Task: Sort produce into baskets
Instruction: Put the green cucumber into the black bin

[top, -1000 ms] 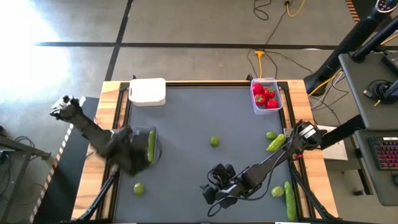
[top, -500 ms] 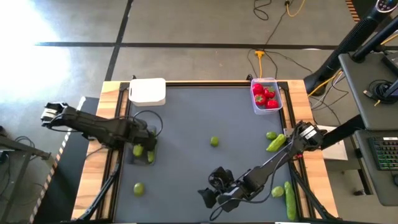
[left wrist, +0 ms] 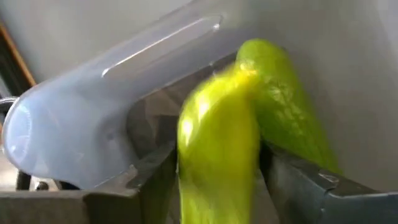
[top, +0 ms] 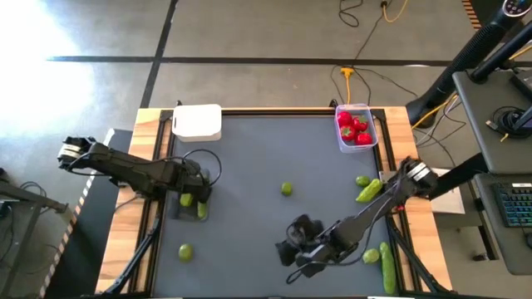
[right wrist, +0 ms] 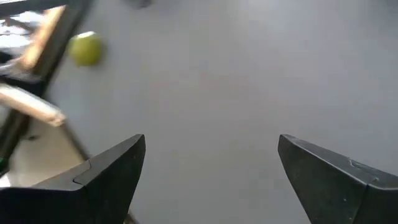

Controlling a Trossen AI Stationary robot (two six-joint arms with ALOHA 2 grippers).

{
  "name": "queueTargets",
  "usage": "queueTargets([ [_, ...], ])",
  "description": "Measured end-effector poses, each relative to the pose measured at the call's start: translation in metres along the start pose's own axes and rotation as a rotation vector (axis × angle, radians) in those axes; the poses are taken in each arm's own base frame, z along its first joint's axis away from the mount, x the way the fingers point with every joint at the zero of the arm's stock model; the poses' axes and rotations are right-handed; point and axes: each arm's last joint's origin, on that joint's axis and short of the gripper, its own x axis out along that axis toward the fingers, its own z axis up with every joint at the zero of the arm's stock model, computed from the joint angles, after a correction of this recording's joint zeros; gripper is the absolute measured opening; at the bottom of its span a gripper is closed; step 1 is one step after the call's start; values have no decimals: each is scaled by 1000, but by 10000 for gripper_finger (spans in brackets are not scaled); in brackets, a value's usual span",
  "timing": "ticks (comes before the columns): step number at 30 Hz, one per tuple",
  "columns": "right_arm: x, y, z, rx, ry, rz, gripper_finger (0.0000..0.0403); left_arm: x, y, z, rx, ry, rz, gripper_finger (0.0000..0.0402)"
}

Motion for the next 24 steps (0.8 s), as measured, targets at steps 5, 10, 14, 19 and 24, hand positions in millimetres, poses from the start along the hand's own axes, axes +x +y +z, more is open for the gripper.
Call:
queueTargets([
  [5,-45,-28,31,93,25,-228,333,-20,-1,5,58,1,-12,261],
  [10,-89,-62,69,129,21,-479,317,-63,-10,10,134,-56,-117,293],
  [14,-104,-87,97,170,120,-677,309,-104,-25,8,178,-228,-279,299],
  [19,-96,-112,119,334,140,-769,313,-138,-39,-4,253,-407,-400,299],
  [24,-74,-130,112,458,54,-868,320,-141,-47,-27,266,-423,-444,300],
])
